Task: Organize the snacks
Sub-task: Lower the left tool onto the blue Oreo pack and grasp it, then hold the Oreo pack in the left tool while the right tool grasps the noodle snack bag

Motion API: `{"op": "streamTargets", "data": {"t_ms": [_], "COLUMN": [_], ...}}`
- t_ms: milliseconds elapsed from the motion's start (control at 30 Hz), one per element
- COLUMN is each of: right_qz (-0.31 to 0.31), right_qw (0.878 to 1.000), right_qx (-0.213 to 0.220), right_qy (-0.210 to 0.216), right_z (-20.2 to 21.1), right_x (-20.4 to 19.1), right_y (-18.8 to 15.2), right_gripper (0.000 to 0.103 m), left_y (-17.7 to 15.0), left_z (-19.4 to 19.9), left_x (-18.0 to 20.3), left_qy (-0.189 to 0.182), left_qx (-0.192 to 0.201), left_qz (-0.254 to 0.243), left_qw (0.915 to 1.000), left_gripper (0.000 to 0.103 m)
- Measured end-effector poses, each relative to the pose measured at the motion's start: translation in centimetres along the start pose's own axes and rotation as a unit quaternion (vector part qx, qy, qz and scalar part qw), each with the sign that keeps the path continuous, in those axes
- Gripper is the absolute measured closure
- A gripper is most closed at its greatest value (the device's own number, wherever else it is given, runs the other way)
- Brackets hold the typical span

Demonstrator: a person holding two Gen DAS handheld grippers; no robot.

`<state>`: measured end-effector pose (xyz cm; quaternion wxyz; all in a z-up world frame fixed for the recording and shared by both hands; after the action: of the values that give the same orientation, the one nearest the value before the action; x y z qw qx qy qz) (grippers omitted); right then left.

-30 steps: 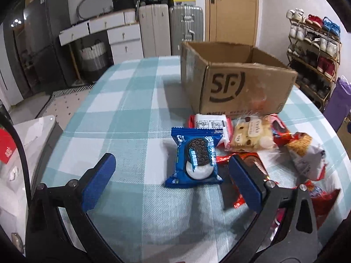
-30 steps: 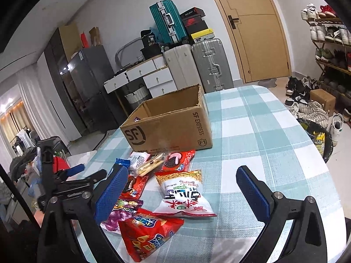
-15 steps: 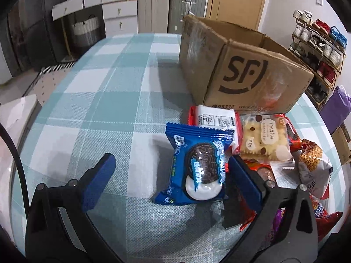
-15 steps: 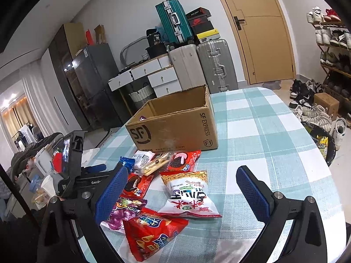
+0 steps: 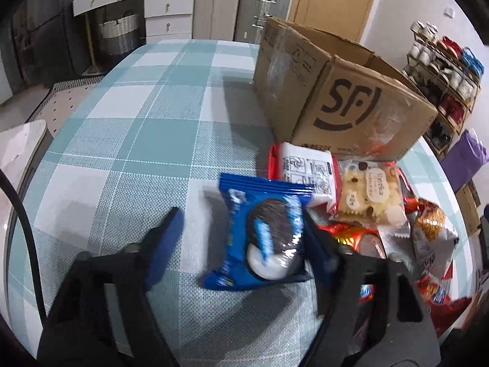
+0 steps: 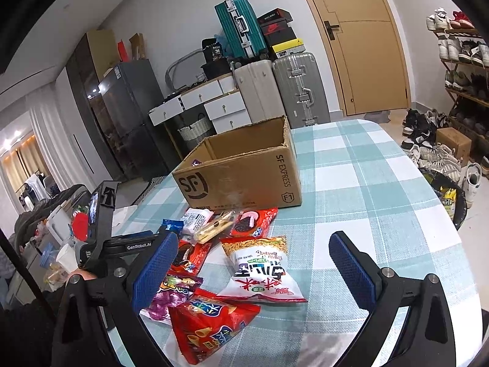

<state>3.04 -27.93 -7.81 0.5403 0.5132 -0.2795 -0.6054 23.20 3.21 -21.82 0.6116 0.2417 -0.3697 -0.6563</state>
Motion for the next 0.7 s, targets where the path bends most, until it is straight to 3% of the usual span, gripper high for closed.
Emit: {"op": "streamTargets", "data": {"t_ms": [33,100,333,700], "right_qz": [-0.001,-0.003,0.000,-0.019], "right_qw": [1.000,1.000,1.000,1.000], "right_qx": [-0.001,-0.003,0.002,-0.011], "right_qy": [-0.001,-0.003,-0.010,-0.020], "right_z": [0.0,-0.1,0.1,-0.4], "right_x": [0.1,0.3,0.5,1.7], "right_y": [0.0,-0.1,0.0,-0.5], "right_gripper": [0.002,0.002,0.002,0.002], "left_y": [-0.1,-0.4,-1.1,-1.0], "left_z": [0.2,0.8,2.4,6.1], "left_x": [0.1,0.4,0.7,0.5], "left_qy": [-0.002,-0.006,-0.018,-0.016], "left_qx": [0.000,0.000,-0.003,0.023], "left_qz": [-0.004,-0.012,0.000,0.026], "left_qw": [1.0000,0.9999,0.9998,0.9993], "left_gripper": [0.052,0.061,0.062,0.062]}}
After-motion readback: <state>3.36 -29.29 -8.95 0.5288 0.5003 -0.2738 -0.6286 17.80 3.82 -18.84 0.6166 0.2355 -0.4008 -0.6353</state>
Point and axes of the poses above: each gripper's, at about its wrist camera, not at the fingertips, and z roughly against the way its jaws point, x to its right, y to its top, the point moved 10 cm from there along -z, roughly the way its jaws point, and after that the axes turned 14 degrees about x, right-handed, at the moved point
